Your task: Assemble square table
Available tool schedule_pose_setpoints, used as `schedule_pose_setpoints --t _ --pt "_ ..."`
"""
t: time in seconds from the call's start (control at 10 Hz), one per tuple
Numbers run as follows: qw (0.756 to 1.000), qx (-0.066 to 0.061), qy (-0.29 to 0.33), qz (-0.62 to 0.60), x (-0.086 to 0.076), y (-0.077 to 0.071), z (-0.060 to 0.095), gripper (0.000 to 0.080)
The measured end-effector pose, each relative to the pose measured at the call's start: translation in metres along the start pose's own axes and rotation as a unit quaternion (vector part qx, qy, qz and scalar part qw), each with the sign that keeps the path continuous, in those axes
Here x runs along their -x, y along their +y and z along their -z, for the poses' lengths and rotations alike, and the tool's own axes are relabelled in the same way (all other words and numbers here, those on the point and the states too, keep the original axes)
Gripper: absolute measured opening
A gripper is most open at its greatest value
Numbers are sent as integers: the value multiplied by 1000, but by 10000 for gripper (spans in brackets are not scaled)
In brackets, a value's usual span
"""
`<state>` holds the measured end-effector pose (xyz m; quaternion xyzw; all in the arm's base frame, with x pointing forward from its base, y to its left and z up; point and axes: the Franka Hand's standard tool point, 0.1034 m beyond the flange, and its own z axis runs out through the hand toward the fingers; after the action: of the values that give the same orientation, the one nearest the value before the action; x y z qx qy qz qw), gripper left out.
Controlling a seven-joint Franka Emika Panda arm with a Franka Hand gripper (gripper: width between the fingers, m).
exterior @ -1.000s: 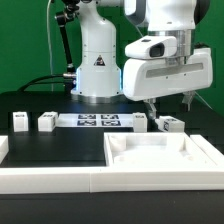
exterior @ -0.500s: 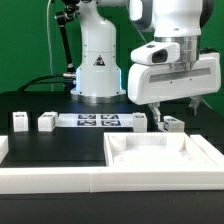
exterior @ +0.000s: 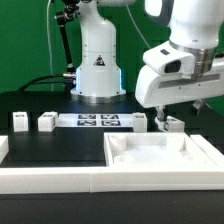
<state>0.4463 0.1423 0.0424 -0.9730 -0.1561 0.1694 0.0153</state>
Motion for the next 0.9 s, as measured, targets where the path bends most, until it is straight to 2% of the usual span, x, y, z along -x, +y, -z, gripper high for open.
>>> schedule_pose_setpoints --t 0.2,0.5,0.9 --pt "997 -4 -70 5 3 -5 -4 649" --pt "990 -12 -142 7 6 -8 -15 649" --pt "964 -21 -266 17 16 -17 -31 649"
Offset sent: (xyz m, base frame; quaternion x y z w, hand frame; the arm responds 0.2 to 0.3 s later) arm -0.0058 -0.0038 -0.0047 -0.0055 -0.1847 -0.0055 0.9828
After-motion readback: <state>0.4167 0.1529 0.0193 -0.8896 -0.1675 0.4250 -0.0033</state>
